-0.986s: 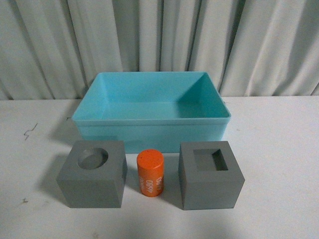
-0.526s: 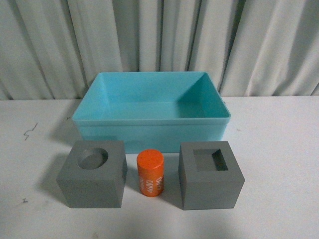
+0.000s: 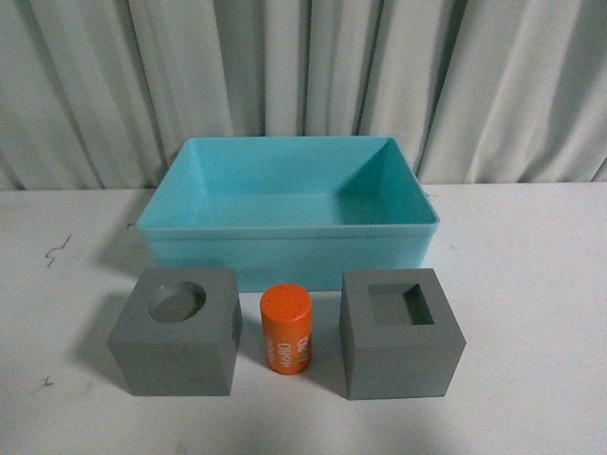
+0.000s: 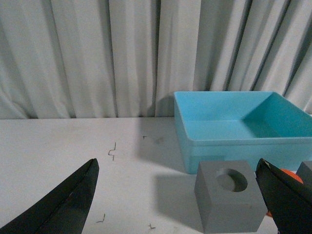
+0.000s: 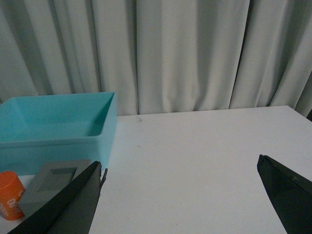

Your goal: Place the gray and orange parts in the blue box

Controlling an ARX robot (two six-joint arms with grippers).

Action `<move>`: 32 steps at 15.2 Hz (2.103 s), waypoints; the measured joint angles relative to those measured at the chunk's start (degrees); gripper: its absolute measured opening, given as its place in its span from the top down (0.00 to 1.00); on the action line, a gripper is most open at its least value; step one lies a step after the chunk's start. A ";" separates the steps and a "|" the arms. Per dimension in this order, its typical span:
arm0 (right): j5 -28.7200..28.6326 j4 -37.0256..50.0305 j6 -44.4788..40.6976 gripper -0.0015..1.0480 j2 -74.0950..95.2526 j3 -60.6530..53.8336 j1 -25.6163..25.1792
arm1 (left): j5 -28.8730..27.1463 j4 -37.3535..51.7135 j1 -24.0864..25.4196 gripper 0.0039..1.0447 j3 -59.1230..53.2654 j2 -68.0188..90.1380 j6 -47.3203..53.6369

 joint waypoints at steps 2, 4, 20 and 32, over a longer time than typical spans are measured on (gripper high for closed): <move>0.00 0.00 0.00 0.06 0.00 0.00 0.00 | 0.00 0.00 0.02 0.06 0.00 0.00 0.00; 0.00 0.00 0.00 0.06 0.00 0.00 0.00 | 0.00 0.00 0.00 0.06 0.00 0.00 0.00; 4.57 14.99 -0.90 0.06 74.64 31.91 4.13 | 0.00 -0.02 0.07 0.06 0.00 0.00 0.00; 12.15 22.95 7.80 0.06 99.80 38.38 21.86 | -0.02 -0.02 0.07 0.06 0.00 0.00 0.00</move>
